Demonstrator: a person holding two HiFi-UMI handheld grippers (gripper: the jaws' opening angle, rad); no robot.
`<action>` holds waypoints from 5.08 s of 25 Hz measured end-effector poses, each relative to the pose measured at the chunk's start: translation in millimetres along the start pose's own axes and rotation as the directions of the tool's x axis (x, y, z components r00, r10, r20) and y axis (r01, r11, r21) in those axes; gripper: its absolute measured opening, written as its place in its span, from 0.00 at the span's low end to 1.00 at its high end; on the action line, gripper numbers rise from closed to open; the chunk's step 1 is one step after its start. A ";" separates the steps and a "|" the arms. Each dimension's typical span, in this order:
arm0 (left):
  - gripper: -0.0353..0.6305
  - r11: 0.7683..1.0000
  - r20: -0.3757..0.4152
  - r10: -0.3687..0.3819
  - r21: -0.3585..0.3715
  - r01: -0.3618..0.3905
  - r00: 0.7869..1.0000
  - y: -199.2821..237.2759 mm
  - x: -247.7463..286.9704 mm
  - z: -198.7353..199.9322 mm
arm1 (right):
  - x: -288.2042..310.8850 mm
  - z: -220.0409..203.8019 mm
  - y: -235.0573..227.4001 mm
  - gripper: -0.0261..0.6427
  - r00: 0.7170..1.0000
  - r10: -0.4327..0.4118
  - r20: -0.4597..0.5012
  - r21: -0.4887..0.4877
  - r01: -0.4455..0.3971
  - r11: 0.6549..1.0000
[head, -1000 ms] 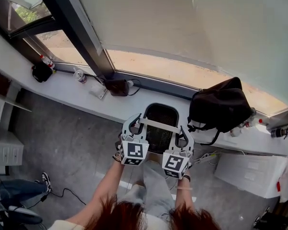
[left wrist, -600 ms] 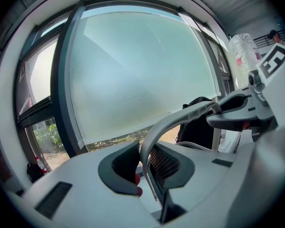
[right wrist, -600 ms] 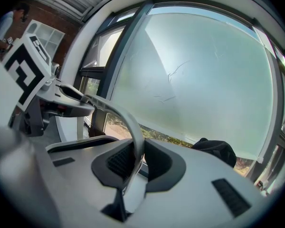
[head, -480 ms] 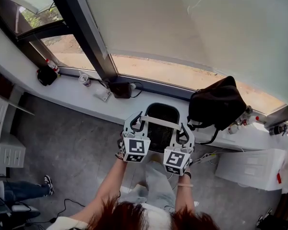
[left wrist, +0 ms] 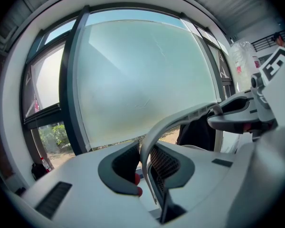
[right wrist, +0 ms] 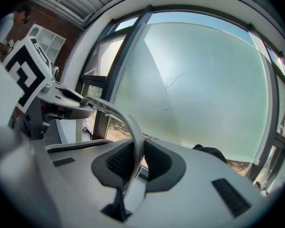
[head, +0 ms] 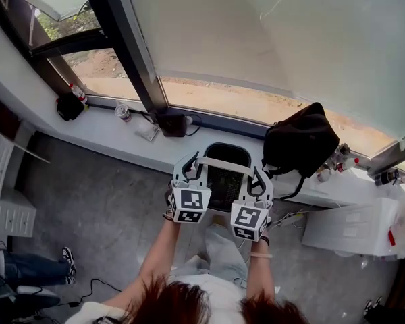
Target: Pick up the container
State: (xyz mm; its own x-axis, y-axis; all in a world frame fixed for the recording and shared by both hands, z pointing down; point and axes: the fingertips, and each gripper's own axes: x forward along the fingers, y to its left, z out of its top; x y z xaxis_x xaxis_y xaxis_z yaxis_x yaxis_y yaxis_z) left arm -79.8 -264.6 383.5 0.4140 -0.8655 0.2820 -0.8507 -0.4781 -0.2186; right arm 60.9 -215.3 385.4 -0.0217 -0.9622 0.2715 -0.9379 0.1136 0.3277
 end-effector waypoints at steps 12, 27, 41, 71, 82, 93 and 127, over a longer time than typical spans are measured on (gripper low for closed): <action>0.17 1.000 0.030 0.011 -0.024 -0.010 0.999 6.4 -44.0 23.0 | -37.6 33.5 5.7 0.14 0.998 -0.010 0.059 -0.013 0.011 1.000; 0.17 1.000 0.106 0.004 -0.031 0.000 0.994 -5.4 -105.1 51.9 | -92.8 64.0 2.4 0.14 0.990 -0.034 0.137 -0.001 0.034 0.999; 0.17 1.000 0.140 -0.015 0.014 0.013 0.990 -24.9 -180.0 67.6 | -166.7 80.1 8.2 0.14 0.978 -0.062 0.198 0.014 0.060 0.998; 0.15 0.990 0.278 -0.078 0.131 0.043 0.957 -31.2 -313.8 123.3 | -282.9 135.4 30.0 0.13 0.952 -0.028 0.306 0.015 0.024 1.000; 0.15 0.992 0.323 -0.053 0.128 0.012 0.945 -48.6 -331.2 155.1 | -307.8 153.6 5.7 0.13 0.931 -0.001 0.364 -0.002 0.002 1.000; 0.15 0.993 0.329 -0.008 0.110 -0.030 0.944 -91.2 -362.2 180.9 | -349.7 155.3 -28.6 0.13 0.919 0.044 0.391 -0.020 -0.040 0.999; 0.15 0.994 0.311 0.022 0.096 -0.054 0.950 -183.3 -451.6 185.1 | -468.0 121.7 -57.3 0.13 0.893 0.107 0.437 -0.036 -0.101 0.994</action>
State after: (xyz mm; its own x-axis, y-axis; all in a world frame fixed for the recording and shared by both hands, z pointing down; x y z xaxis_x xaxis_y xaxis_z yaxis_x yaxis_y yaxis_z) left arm -50.8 186.3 123.3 0.4753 -0.8794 -0.0273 -0.8369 -0.4423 -0.3224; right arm 82.7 198.4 129.4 -0.2706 -0.9554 -0.1180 -0.9180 0.2192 0.3305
